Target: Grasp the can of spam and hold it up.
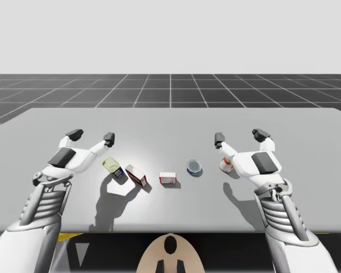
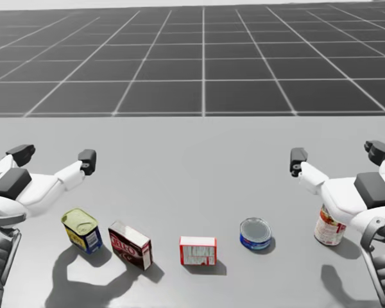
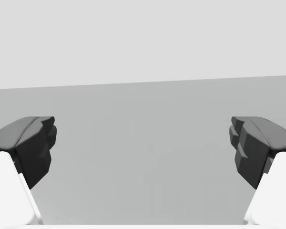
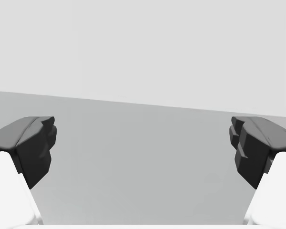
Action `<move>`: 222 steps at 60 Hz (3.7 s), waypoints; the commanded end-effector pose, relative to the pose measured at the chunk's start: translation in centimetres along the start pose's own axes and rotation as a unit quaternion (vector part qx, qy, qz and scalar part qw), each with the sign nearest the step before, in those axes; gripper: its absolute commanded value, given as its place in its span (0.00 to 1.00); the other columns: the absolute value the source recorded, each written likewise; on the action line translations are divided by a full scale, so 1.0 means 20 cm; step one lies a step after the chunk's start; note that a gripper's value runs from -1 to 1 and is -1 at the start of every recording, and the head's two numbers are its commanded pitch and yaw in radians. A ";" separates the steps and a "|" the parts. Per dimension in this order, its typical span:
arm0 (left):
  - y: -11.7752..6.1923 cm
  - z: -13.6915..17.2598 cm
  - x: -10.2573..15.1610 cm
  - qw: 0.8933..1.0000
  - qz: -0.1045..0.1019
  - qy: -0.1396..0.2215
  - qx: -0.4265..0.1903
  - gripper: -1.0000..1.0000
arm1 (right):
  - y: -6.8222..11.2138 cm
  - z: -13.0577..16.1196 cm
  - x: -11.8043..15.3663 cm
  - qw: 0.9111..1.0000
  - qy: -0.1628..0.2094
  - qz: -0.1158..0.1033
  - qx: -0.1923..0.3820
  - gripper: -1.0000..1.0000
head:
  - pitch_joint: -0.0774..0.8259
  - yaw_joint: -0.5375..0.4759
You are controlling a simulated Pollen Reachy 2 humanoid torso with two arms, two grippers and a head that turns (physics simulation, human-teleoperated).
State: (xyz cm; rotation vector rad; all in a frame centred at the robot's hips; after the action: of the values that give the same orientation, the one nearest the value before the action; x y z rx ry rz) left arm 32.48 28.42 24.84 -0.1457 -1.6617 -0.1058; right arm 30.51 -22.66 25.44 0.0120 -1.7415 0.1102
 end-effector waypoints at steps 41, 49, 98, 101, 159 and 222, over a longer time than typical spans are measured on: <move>-0.05 0.02 0.02 1.000 0.010 0.009 -0.019 0.00 | 0.02 -0.01 -0.04 1.000 0.017 -0.001 0.008 0.00 | 0.82 0.92; -0.09 0.06 0.05 0.999 0.020 0.031 -0.034 0.00 | 0.02 -0.01 -0.04 1.000 0.016 -0.001 0.007 0.00 | 0.82 0.93; 0.17 0.34 -0.22 0.958 -0.025 0.216 -0.189 0.00 | 0.01 -0.04 -0.08 0.999 0.030 0.001 0.010 0.00 | 0.83 0.95; 0.18 0.32 -0.25 0.955 -0.027 0.224 -0.190 0.00 | 0.01 -0.04 -0.08 1.000 0.030 0.000 0.010 0.00 | 0.83 0.95; 0.06 0.03 -0.43 0.947 -0.044 0.286 -0.143 0.00 | -0.01 -0.03 -0.06 1.000 0.025 -0.005 0.007 0.00 | 0.82 0.93; 0.03 0.10 0.36 0.961 -0.174 0.171 -0.133 1.00 | -0.04 -0.04 -0.06 0.999 0.030 -0.011 -0.009 0.00 | 0.38 0.95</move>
State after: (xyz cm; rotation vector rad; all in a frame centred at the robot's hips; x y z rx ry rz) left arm 30.03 29.65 25.02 -0.0962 -1.1659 -0.5469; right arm 31.52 -23.26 24.43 0.0192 -1.6856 0.0893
